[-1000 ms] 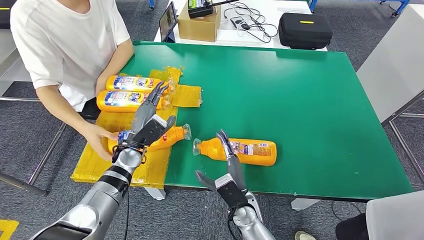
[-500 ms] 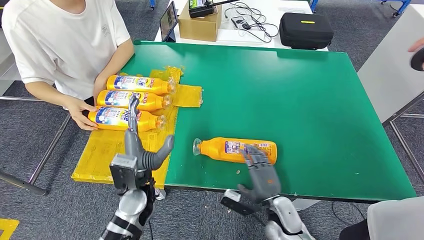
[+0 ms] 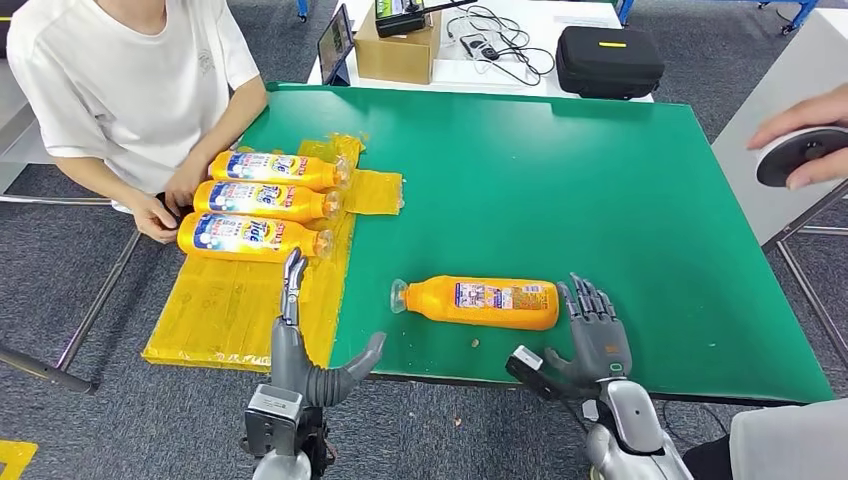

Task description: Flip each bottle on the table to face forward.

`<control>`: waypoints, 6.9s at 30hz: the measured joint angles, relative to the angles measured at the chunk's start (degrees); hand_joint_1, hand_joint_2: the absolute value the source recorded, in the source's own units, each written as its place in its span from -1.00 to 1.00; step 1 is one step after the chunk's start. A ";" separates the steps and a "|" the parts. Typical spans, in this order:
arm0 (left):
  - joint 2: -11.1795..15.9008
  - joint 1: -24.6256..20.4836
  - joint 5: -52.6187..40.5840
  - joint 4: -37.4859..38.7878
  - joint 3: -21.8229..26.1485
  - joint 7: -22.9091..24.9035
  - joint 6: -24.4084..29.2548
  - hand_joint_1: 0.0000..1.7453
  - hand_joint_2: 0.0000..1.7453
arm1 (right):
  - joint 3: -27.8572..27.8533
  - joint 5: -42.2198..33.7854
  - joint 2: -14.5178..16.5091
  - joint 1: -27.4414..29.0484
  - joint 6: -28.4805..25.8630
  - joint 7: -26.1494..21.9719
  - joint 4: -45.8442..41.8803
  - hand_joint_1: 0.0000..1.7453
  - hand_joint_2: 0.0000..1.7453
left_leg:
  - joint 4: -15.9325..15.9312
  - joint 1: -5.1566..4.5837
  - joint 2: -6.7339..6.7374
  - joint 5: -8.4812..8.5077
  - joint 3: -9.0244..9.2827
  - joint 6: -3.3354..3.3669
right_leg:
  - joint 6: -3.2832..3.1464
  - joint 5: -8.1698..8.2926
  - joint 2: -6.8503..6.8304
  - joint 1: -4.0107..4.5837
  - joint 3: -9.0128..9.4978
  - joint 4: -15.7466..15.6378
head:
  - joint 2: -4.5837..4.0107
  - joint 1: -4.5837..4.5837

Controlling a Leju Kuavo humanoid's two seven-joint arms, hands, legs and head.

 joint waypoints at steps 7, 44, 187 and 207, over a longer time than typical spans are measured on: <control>-0.04 -1.69 1.44 0.20 -2.54 -0.15 -2.45 -1.00 1.00 | 0.38 -1.66 2.00 -12.00 3.98 -3.85 10.33 -1.00 1.00 | 0.00 -0.02 0.08 0.17 -0.01 0.11 | 0.11 0.13 0.07 -0.02 -0.03 0.01 | 0.00 0.01; -0.15 -7.03 4.59 4.32 -5.14 0.67 -5.11 -1.00 1.00 | 9.82 -0.90 9.71 -28.16 23.45 9.81 29.97 1.00 1.00 | 0.01 -0.01 -0.04 0.19 0.03 0.12 | 0.11 0.10 0.02 -0.02 -0.02 0.01 | 0.00 0.00; 6.57 -23.13 -39.67 38.68 11.63 19.43 13.67 1.00 1.00 | 5.79 -66.25 18.77 6.91 1.88 -34.43 -13.63 -1.00 -1.00 | -0.01 0.14 -0.01 0.14 -0.20 -0.06 | 0.01 0.03 -0.02 0.10 -0.26 0.09 | 0.00 0.03; 11.17 -32.62 -45.43 56.18 12.27 24.58 6.87 -1.00 1.00 | 3.73 -67.82 19.94 9.34 4.36 -34.51 -14.18 -1.00 -1.00 | -0.01 0.15 0.00 0.15 -0.13 -0.07 | 0.00 0.03 -0.02 0.11 -0.19 0.11 | 0.00 0.02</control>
